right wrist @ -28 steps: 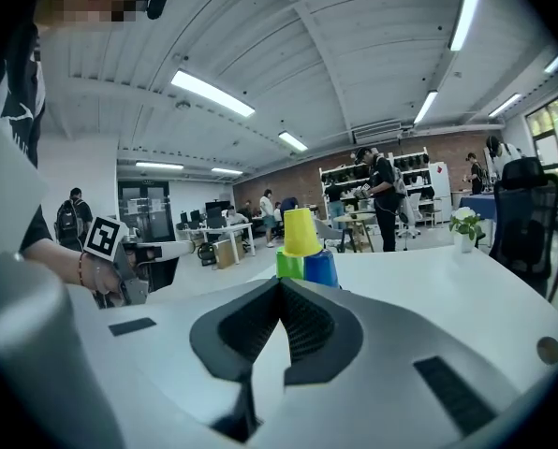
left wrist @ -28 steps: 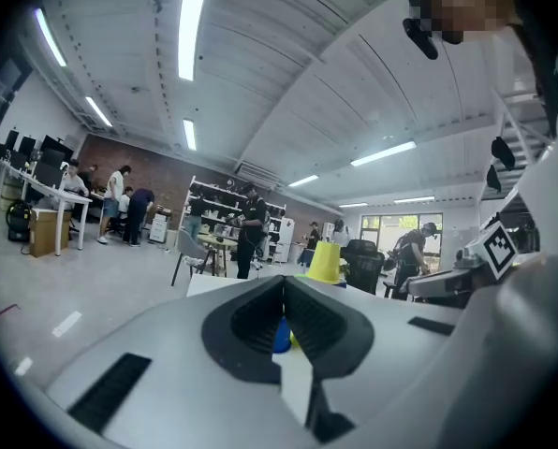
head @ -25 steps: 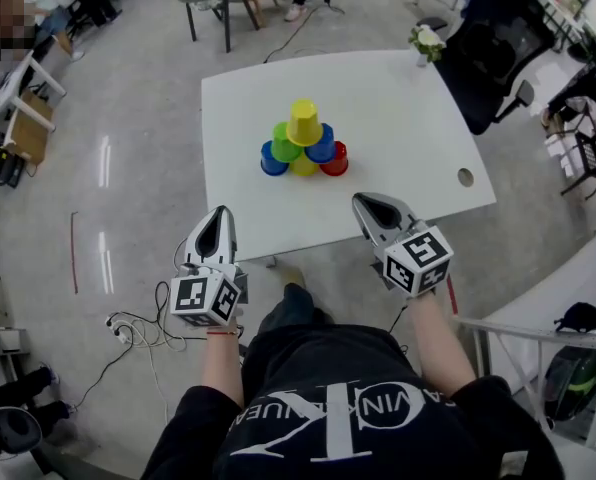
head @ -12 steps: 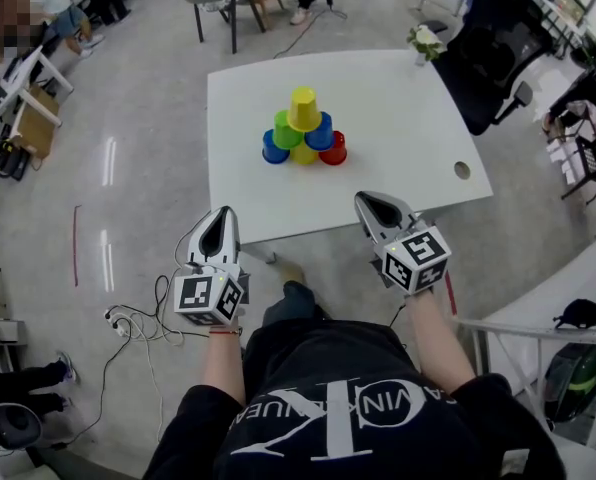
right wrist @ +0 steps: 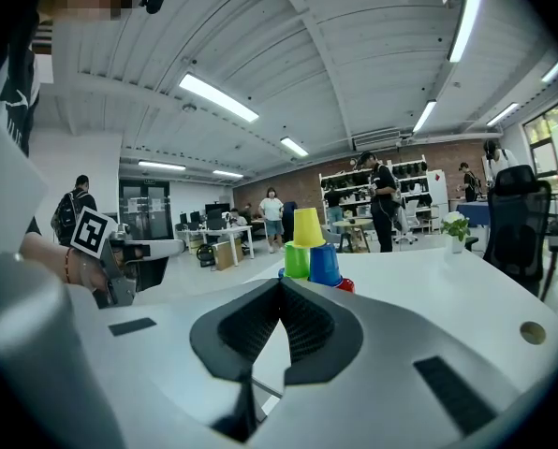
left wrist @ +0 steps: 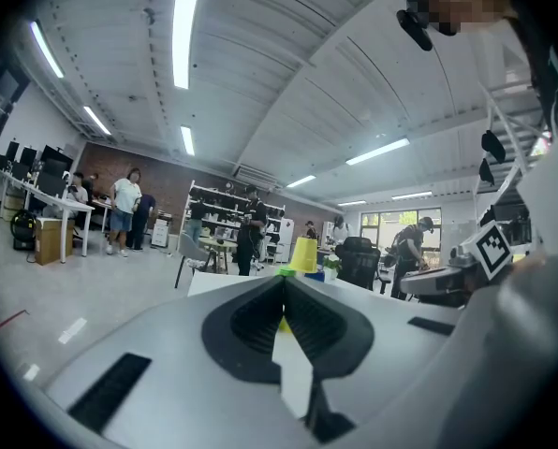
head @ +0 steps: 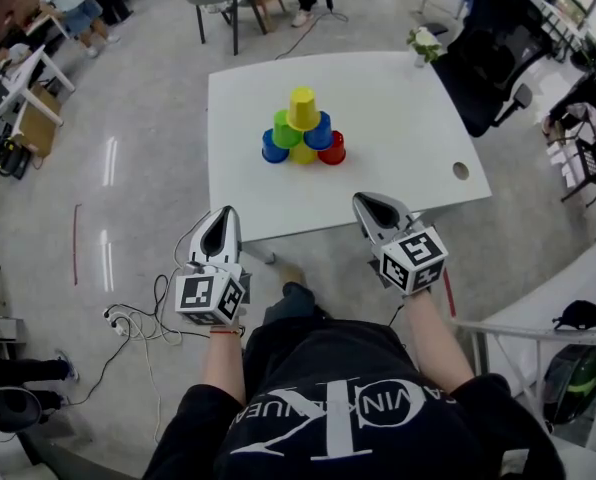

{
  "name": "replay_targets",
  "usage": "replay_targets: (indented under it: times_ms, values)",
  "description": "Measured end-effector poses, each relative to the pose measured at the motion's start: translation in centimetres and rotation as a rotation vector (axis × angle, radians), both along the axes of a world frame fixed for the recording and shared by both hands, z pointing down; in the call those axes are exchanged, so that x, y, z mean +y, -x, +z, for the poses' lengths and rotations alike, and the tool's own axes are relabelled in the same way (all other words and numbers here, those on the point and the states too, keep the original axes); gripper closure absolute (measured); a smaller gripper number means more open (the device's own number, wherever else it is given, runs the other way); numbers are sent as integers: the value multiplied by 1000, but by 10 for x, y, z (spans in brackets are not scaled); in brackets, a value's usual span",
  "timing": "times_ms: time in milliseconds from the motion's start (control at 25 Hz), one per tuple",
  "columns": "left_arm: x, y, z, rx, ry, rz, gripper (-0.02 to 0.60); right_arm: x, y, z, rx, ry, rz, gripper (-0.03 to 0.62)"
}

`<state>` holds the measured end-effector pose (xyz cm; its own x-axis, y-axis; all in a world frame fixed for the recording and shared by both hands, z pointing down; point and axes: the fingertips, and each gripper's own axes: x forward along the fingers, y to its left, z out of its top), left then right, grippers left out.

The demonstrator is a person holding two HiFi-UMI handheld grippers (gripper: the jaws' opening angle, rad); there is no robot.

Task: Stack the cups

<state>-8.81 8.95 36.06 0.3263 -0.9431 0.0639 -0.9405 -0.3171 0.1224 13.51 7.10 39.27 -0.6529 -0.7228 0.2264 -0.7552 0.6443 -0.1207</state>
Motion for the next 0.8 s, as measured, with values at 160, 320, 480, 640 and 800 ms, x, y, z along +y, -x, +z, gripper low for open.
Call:
replay_targets:
  times_ms: [160, 320, 480, 640, 800]
  values:
    - [0, 0, 0, -5, 2, -7, 577, -1, -2, -1, 0, -6, 4, 585]
    - [0, 0, 2, -7, 5, -13, 577, 0, -4, 1, 5, -4, 4, 585]
    - [1, 0, 1, -6, 6, -16, 577, 2, -5, 3, 6, 0, 2, 585]
    - [0, 0, 2, -7, 7, -18, 577, 1, -5, 3, 5, -2, 0, 585]
    - [-1, 0, 4, -8, 13, -22, 577, -1, -7, 4, 4, -7, 1, 585]
